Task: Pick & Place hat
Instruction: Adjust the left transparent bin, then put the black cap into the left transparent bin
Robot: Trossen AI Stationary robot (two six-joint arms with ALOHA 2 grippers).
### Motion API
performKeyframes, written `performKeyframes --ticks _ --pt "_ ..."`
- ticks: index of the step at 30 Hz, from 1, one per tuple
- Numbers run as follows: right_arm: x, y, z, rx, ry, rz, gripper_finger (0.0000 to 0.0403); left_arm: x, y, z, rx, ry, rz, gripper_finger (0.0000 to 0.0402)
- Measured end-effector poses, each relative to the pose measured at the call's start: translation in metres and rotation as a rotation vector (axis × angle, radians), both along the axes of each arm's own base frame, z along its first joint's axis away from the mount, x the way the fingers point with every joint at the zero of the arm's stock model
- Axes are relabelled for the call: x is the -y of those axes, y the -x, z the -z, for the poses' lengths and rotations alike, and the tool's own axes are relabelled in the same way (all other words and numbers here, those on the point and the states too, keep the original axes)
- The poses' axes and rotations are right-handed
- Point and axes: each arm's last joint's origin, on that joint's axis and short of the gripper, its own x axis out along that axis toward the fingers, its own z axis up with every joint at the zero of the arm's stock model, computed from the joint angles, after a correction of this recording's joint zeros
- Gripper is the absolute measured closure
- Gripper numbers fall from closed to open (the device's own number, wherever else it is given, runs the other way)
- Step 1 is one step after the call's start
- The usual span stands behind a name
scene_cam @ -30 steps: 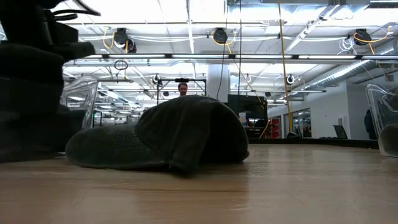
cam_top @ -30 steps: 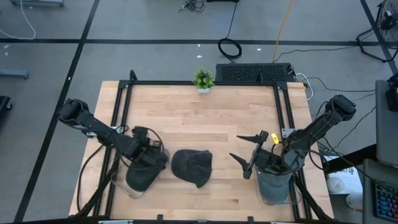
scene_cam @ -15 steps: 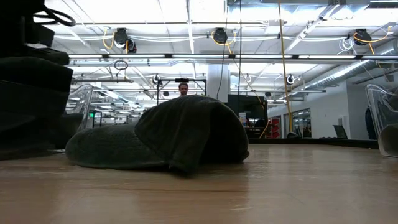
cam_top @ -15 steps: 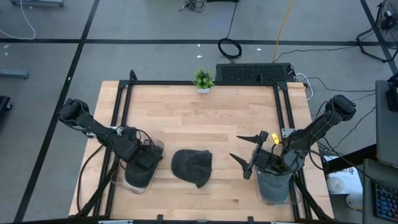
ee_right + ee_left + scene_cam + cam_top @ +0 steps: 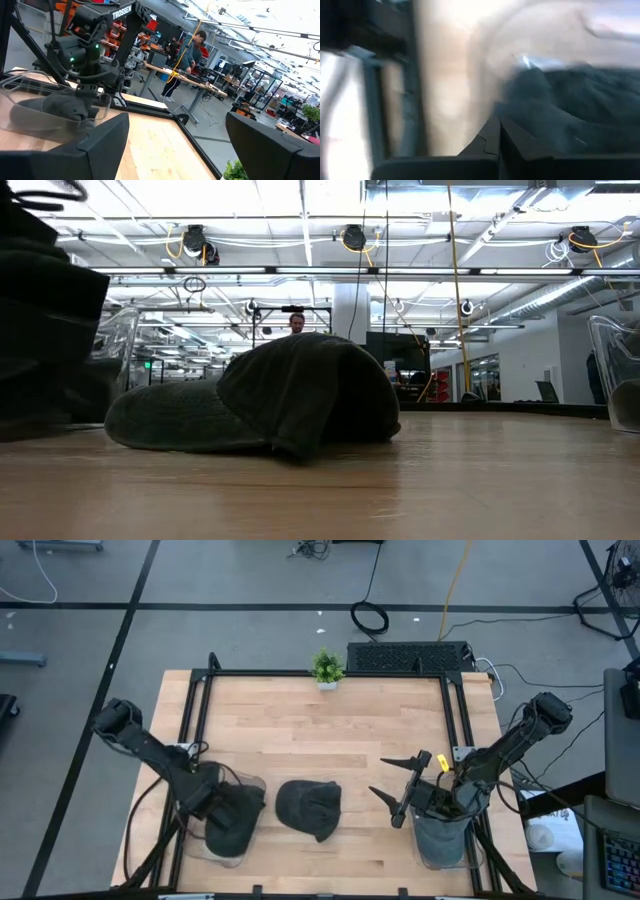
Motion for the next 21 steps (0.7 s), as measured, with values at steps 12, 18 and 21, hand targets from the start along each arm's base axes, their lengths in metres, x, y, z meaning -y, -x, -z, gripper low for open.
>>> performKeyframes --ticks 12,18,21 --pt "0.0 0.0 0.0 0.001 -0.003 -0.001 0.0083 0.005 0.004 -0.001 0.047 -0.055 0.043 0.04" --pt "0.0 0.0 0.002 -0.01 -0.007 -0.002 0.0083 0.007 0.002 -0.011 0.227 -0.188 0.176 0.04" --pt "0.001 -0.001 0.01 -0.049 -0.02 -0.009 0.0083 0.013 0.001 -0.026 0.299 -0.176 0.228 0.0399"
